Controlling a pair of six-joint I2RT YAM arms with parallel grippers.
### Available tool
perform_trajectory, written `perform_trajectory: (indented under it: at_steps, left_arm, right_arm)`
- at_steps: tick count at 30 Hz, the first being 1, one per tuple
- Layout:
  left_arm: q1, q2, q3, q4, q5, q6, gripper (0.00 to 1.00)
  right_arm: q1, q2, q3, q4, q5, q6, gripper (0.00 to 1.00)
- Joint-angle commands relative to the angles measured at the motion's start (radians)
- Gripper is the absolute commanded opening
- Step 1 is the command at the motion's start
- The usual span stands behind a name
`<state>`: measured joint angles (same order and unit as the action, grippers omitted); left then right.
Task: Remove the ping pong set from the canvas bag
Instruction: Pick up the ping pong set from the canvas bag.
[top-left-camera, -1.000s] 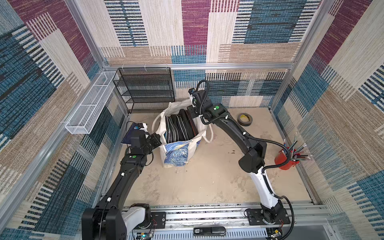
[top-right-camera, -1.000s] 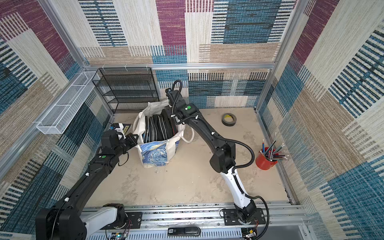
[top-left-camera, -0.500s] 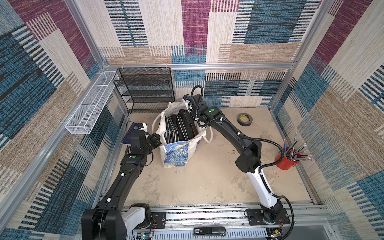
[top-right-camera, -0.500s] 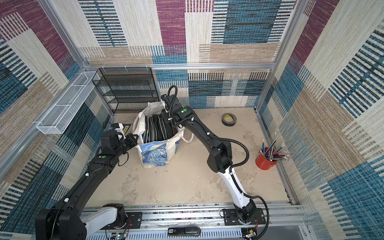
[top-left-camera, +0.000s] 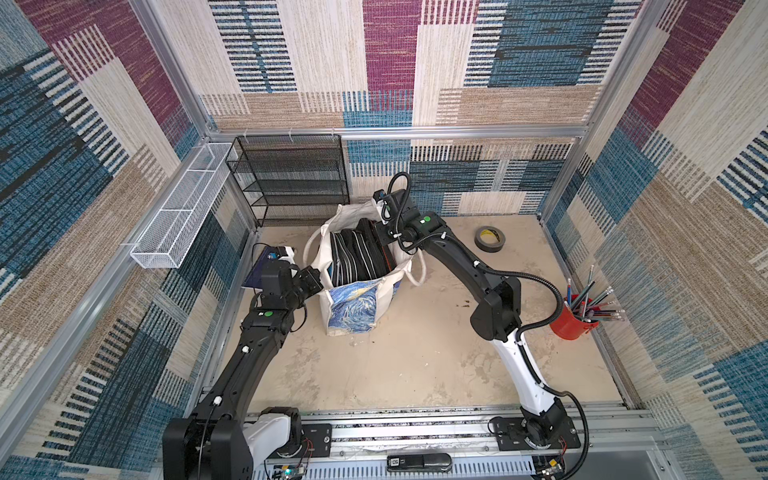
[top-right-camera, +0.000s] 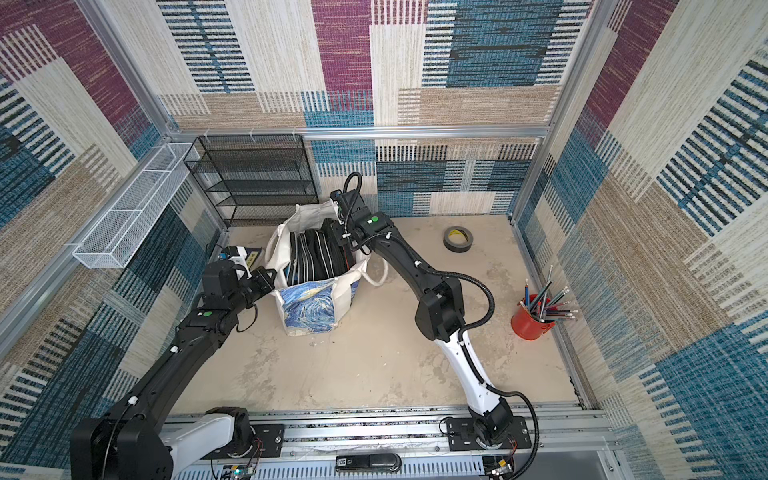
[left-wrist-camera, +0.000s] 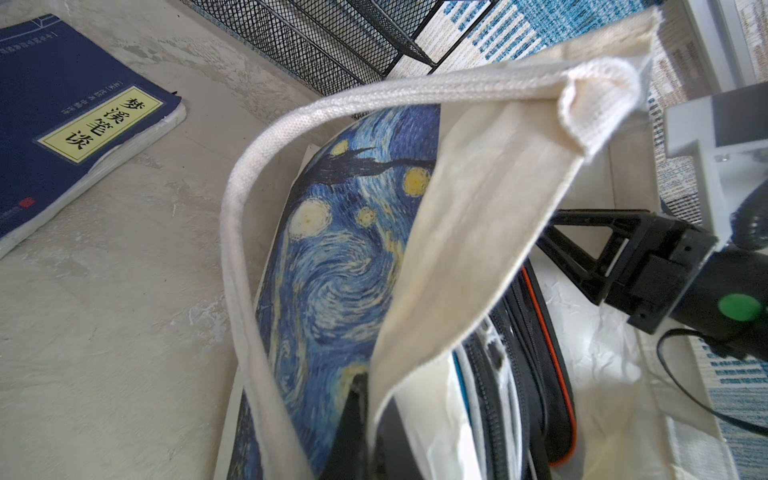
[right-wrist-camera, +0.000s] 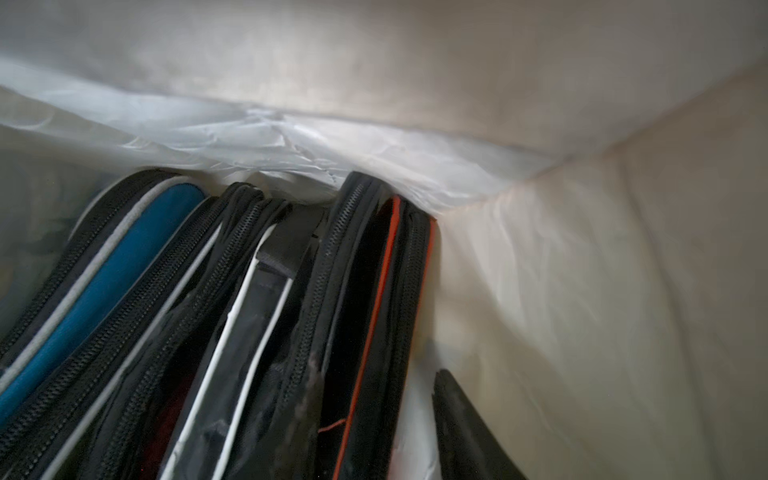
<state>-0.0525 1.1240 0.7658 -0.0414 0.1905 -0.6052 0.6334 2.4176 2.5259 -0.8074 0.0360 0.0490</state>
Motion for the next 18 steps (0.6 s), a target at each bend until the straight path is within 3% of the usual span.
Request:
perform_trajectory:
  at_steps: [1, 18]
  left_arm:
    - [0.000, 0.001, -0.003, -0.069, -0.008, 0.005, 0.00]
    - [0.000, -0.005, 0.001, -0.076, -0.017, 0.008, 0.00]
  right_arm:
    - [-0.001, 0.005, -0.003, 0.025, -0.008, 0.008, 0.46]
    - [-0.002, 0.035, -0.038, 0.035, 0.056, -0.014, 0.43]
